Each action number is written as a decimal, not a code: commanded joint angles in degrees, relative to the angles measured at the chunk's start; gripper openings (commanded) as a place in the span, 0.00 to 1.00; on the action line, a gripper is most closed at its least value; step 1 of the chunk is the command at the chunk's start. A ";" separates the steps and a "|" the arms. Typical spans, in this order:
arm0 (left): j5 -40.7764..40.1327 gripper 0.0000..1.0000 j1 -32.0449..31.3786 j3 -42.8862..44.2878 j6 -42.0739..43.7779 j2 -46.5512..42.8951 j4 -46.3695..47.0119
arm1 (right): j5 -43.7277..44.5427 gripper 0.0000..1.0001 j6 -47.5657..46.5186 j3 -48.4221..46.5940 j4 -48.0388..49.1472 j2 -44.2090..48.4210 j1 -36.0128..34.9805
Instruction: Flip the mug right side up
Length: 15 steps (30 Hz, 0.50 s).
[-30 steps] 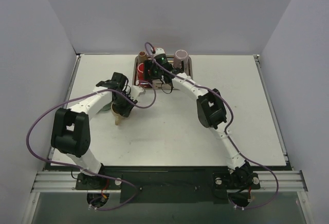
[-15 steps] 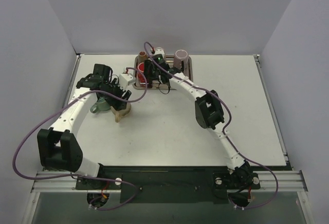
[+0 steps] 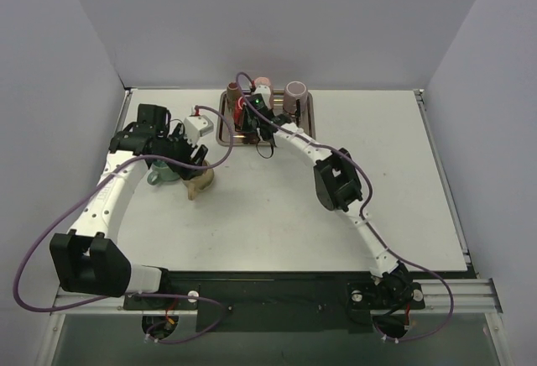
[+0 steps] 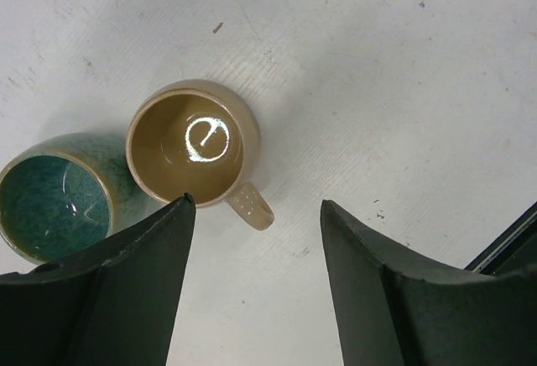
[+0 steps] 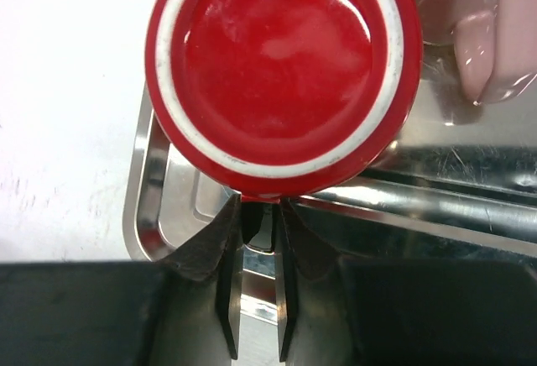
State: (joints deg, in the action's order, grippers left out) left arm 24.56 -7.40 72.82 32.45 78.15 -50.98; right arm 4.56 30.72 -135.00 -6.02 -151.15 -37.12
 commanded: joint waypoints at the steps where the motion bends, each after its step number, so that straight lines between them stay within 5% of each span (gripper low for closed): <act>1: 3.74 0.71 0.63 2.68 0.34 -1.68 -2.10 | -1.04 0.00 -3.11 11.76 11.44 8.66 -0.93; 8: 9.19 0.71 2.21 4.17 -11.33 -2.12 3.24 | -3.42 0.00 -0.23 32.39 32.72 24.92 -1.81; 15: 21.99 0.72 7.13 4.27 -35.03 -1.86 17.03 | -3.50 0.00 3.90 46.48 48.97 41.88 -1.99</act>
State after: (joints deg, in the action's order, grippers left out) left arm 35.20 -3.11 75.16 14.55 78.00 -46.04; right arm 0.99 31.42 -91.68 20.10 -123.37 -38.83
